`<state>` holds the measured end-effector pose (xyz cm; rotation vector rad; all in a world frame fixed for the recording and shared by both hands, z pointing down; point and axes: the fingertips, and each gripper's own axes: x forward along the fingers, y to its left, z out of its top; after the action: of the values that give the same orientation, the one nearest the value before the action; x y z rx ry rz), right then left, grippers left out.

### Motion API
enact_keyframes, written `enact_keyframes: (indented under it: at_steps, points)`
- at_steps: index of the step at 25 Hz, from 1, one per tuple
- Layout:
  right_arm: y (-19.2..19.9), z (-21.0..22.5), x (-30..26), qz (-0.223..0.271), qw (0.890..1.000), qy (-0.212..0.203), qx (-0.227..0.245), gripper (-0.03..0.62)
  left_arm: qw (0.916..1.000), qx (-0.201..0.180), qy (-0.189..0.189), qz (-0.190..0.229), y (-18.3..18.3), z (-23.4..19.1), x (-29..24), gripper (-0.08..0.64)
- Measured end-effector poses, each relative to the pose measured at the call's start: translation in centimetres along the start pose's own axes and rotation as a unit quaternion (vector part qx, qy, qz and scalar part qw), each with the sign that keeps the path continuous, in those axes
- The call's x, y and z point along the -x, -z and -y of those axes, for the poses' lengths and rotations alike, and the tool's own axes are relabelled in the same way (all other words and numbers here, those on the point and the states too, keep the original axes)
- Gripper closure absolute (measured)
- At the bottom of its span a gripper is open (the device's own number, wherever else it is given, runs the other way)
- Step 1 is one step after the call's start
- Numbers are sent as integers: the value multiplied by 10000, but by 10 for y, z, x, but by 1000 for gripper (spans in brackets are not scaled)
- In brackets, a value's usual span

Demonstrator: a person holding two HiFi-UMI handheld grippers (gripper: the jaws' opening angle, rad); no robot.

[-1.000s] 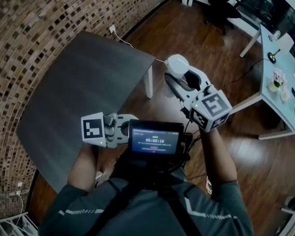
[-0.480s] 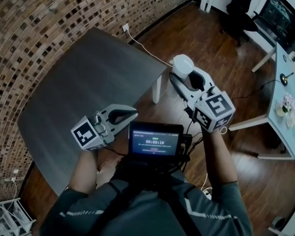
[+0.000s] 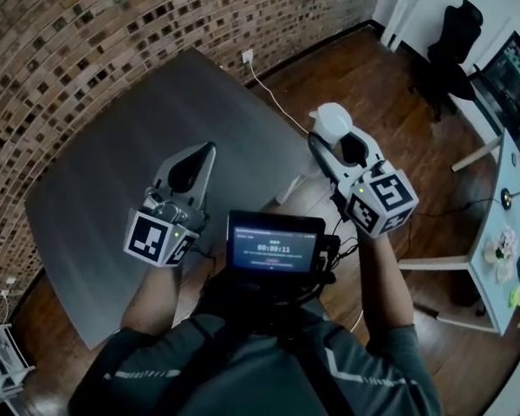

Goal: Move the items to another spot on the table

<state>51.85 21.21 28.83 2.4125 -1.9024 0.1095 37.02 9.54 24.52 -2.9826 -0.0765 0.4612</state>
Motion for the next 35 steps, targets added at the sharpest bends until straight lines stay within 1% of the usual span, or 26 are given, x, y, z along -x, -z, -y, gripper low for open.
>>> enact_keyframes:
  at_steps: [2,3,6,8,10,13,15,19,23,25,27,30,33,35]
  points:
    - [-3,2,-22,-4,10000,-59,-28,391,9983,-220,-499,196,-8,-30,-4,557]
    - [-4,2,-33,-7,9999,-86,-54,391,9971,-325,-646,255,-10,-40,-6,557]
    - [-7,4,-61,-22,9998,-156,-97,391,9941,-473,-903,366,-12,-66,-6,557]
    - [-7,5,-78,-25,9997,-223,-125,391,9919,-536,-1095,362,-10,-83,-4,557]
    - [-7,3,-92,-70,9994,-329,-128,391,9897,-512,-1297,322,-7,-97,-1,557]
    - [-6,0,-112,-143,9987,-485,-75,390,9892,-434,-1386,200,2,-108,0,557]
    - [-7,2,-127,-147,9982,-583,-73,391,9878,-366,-1510,109,8,-119,-1,557]
    - [-2,1,-159,-250,9949,-966,-142,391,9802,-378,-1939,-108,16,-135,0,557]
    - [3,-2,-188,-216,9899,-1400,-69,391,9741,-447,-2199,-276,25,-145,-6,557]
    - [7,-5,-204,-214,9857,-1671,64,391,9677,-425,-2456,-381,30,-151,-7,557]
    - [9,-7,-221,-243,9809,-1929,64,391,9578,-382,-2804,-502,36,-161,-5,557]
    - [12,-5,-244,-304,9742,-2238,16,391,9425,-460,-3242,-664,43,-174,-6,557]
    - [23,-2,-268,-362,9667,-2533,1,391,9294,-520,-3567,-793,49,-185,-5,557]
    - [30,0,-285,-372,9615,-2722,-2,391,9211,-553,-3769,-809,51,-193,-4,557]
